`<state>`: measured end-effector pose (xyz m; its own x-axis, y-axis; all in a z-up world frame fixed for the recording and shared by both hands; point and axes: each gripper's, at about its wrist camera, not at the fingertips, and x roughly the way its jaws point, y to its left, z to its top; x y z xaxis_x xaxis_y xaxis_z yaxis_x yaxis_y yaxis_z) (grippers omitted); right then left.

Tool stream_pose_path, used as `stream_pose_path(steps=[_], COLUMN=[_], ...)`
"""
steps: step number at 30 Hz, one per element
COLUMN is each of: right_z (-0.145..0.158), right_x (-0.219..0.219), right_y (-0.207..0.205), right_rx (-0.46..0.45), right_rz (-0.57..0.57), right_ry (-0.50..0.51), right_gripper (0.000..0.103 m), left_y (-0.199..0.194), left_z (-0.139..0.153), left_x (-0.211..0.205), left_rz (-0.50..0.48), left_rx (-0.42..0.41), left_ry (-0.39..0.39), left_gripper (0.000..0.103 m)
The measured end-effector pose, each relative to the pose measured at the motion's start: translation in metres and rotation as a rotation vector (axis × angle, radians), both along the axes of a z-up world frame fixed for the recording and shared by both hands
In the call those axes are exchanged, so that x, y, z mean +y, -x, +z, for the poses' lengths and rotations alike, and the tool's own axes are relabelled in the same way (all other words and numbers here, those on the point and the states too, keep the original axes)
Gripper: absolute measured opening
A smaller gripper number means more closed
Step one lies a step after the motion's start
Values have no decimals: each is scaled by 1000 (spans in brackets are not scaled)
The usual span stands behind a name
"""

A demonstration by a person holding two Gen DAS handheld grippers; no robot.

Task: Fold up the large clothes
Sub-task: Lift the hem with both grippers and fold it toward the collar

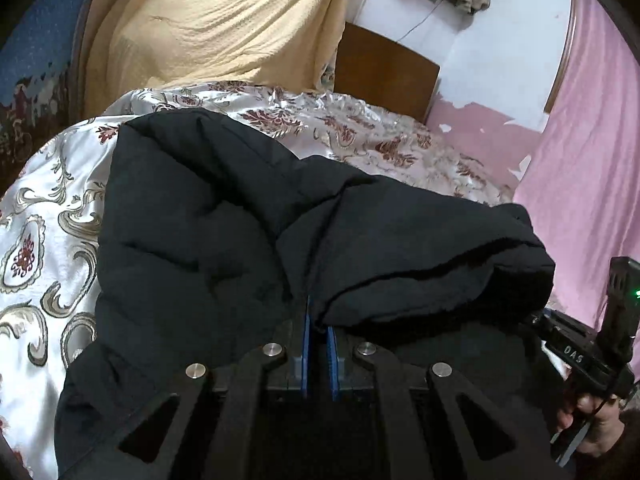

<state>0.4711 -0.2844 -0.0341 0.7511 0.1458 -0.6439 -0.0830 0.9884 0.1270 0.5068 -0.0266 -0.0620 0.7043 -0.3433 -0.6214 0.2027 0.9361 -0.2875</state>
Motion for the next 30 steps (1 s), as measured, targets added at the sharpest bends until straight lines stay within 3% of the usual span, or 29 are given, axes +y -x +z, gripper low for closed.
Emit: stream_pose_path(steps=[5,9,11,13,15,18,21,24,26,30], right_z=[16,51,72,92,100,85,55,34,23,9], right_x=[-3,-7,-10,-11,-3,17,34,43,41,39], right_y=[12,35,37,27,-3,-59,-88,-82,-76,-69], right_rx=[-25,-82,-115,-133,-82,44,119,117,112,84], right_rz=[11,24,26,27,47,87,97,86,80,91], right_ry=[-25,-13,-9,-31,-46,-82,-19,5,-17,-13], right_gripper=[14,16,24,40,40,40,33,29,27,27], left_y=[2,3,3,1,1,-1,-4,-2,8,22], left_z=[4,8,8,8,9,12,16,24,29,50], left_x=[-3,-3,-2,-3,-4,-6,-5,6,15,28], left_rz=[-14,-27,-35,-33,-32,-42,-54,-36,-35,-26], left_rx=[-16,-21,-23,-13,-11,-10,13,58,67,-10], left_ry=[-48,-52,-54,-42,-51,-63,-63,-66,-80,-49], left_gripper=[7,7,7,7,7,8,10,12,20,23])
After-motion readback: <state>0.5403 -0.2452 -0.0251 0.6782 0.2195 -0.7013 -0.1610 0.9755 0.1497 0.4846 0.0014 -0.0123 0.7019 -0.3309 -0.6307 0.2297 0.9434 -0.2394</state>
